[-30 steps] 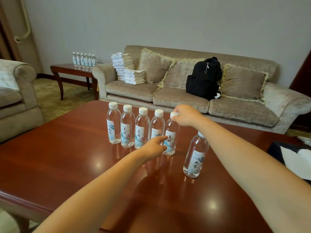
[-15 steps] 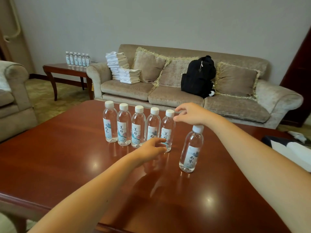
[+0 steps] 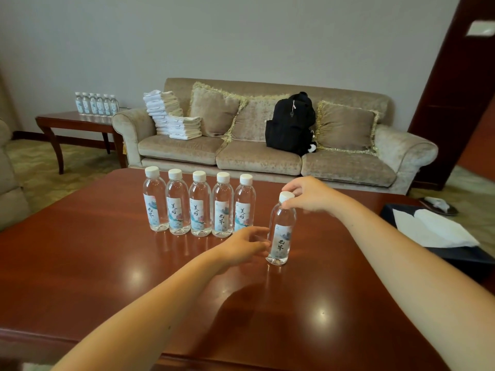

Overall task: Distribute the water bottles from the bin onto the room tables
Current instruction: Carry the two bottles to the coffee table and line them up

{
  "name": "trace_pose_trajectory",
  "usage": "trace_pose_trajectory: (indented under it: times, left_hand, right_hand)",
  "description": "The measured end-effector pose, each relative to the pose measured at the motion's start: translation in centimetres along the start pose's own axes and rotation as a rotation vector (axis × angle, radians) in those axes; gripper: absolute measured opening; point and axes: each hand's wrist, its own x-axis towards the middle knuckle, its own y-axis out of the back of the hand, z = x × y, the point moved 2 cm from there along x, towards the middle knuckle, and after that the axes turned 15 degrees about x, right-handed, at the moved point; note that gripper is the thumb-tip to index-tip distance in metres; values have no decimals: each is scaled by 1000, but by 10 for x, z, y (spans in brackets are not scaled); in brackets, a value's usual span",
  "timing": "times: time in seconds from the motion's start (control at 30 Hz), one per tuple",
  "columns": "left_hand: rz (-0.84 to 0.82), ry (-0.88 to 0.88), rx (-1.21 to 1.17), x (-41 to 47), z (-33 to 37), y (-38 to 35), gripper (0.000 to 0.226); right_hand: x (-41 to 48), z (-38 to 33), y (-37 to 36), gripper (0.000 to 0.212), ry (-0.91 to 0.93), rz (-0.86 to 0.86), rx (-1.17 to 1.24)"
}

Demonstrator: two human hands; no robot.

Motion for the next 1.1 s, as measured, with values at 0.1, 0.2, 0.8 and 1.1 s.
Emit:
trace_pose_trajectory:
  times: [0.1,0.2,0.8,1.1]
  left_hand:
    - [-8,8,-5,0,1,-3,46]
    - [-2,22,-26,1,-1,-6,47]
    - [126,112,-189,41,-12,3,50]
    - [117,112,-277,44,-16,5,54]
  right_hand:
    - [-1,2,-2,27,35,15,1]
    - [1,2,-4,23,59,28,-12]
    - [67,2,-15,21,118,76,-62]
    - [82,-1,-20,18,127,88,-47]
